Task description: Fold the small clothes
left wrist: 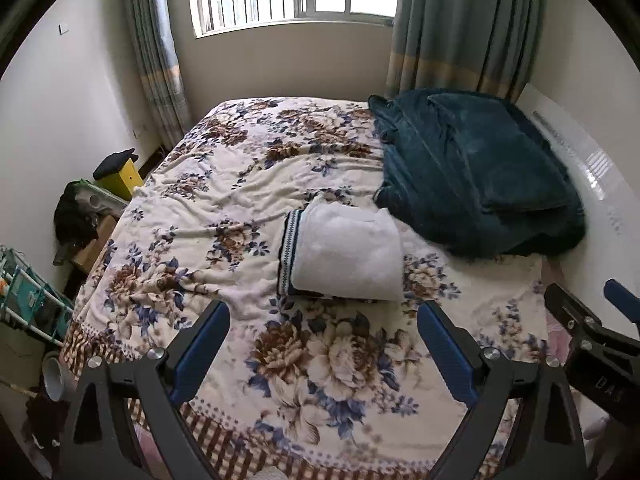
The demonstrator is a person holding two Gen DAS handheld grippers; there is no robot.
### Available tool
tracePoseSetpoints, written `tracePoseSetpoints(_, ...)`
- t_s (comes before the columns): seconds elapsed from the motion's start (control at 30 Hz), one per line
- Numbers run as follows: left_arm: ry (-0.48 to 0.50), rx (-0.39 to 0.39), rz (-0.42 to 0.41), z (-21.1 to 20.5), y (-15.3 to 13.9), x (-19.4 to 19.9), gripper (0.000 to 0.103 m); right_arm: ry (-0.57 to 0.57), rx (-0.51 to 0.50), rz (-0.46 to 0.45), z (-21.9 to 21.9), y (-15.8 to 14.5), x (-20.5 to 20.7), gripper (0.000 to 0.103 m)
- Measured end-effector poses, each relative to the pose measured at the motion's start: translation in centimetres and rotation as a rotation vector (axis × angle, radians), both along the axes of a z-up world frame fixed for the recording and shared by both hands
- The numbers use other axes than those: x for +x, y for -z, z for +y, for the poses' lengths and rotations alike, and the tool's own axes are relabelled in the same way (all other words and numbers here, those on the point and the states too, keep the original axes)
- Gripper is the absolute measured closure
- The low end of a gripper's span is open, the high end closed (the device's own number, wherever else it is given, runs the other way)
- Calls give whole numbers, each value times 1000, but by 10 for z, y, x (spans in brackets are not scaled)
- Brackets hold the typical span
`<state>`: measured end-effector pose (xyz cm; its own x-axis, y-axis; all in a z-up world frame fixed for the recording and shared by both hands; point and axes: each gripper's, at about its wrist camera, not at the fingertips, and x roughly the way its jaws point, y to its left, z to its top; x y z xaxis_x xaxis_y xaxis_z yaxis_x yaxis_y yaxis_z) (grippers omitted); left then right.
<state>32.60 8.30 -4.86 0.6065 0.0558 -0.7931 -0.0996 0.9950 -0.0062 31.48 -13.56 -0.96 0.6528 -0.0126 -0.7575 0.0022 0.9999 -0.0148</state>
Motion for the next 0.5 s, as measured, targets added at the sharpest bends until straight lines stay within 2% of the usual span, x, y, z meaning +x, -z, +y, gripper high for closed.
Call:
tracePoseSetpoints(0.2,20,12,-35,-12,-30,-31,7,0,18,-40,-13,-43,-43,0)
tracePoseSetpoints(0.4,2,17,-57,-13,-45,-52,7,-8,13,-59,-23,-64,-67,0)
tracePoseSetpoints(0.47,-3,15,-61,-12,-47,-57,0,-18,16,-57,-24,-69,-72,0)
tracePoseSetpoints(0.5,-3,17,-65,-12,-49,-59,0,-22,15,-58,-23,-70,-72,0)
